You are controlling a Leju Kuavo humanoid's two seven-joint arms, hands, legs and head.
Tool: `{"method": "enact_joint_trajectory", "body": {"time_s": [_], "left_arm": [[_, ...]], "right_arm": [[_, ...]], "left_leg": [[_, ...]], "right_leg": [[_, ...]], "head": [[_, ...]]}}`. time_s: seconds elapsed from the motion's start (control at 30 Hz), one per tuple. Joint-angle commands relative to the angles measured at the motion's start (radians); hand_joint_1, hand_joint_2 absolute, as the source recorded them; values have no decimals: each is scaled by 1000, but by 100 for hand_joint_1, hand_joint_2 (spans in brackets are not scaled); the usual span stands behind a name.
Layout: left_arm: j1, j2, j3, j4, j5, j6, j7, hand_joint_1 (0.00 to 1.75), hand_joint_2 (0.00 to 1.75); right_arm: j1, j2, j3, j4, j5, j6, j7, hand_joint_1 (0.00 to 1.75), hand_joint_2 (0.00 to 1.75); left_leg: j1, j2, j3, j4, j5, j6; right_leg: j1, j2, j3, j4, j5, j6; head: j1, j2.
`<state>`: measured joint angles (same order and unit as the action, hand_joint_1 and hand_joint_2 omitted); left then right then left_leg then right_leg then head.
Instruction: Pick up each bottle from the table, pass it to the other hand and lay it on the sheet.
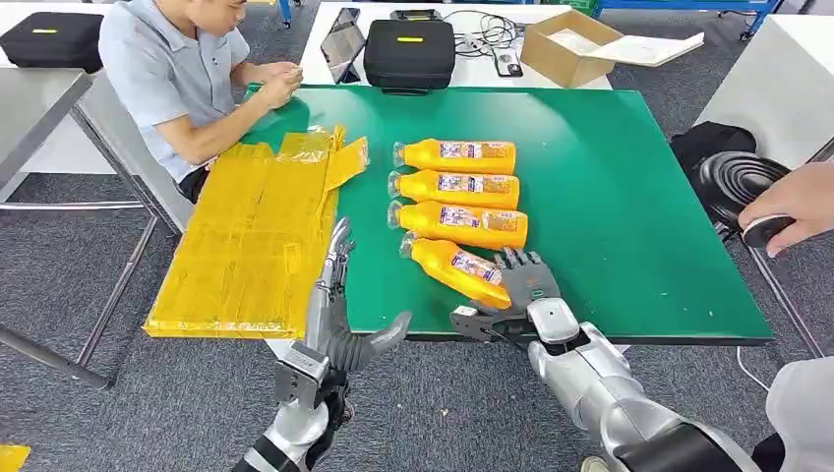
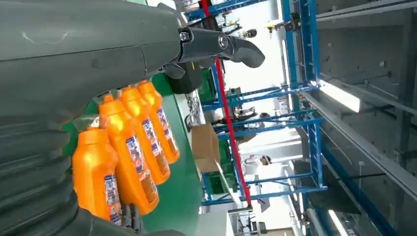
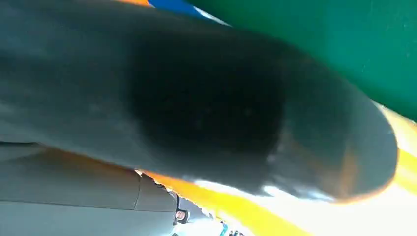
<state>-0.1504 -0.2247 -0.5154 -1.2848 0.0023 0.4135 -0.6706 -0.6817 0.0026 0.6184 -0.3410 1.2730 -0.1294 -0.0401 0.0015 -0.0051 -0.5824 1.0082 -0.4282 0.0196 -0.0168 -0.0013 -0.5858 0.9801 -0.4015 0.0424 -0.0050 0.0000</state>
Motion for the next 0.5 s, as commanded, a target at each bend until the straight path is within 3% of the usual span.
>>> {"method": "enact_joint_trajectory", "body": {"time_s": [0.03, 0.23, 0.5], "left_arm": [[-17, 25, 15, 54, -8, 1, -9, 0, 175], [-23, 21, 6, 57, -6, -5, -10, 0, 175], [-33, 17, 9, 72, 29, -59, 14, 0, 175]], "right_arm": [[79, -1, 14, 88, -27, 80, -51, 175, 0], [84, -1, -8, 86, -52, 70, -76, 175, 0], [97, -9, -29, 89, -76, 92, -81, 175, 0]], "left_leg": [[1, -2, 0, -1, 0, 0], [2, -2, -1, -4, 1, 0], [1, -1, 10, -1, -6, 0]], "right_leg": [[1, -3, -1, -2, 0, -2], [2, -4, -2, -5, 1, -3], [1, -2, 7, -2, -4, 0]], "head": [[0, 0], [0, 0], [0, 0]]}}
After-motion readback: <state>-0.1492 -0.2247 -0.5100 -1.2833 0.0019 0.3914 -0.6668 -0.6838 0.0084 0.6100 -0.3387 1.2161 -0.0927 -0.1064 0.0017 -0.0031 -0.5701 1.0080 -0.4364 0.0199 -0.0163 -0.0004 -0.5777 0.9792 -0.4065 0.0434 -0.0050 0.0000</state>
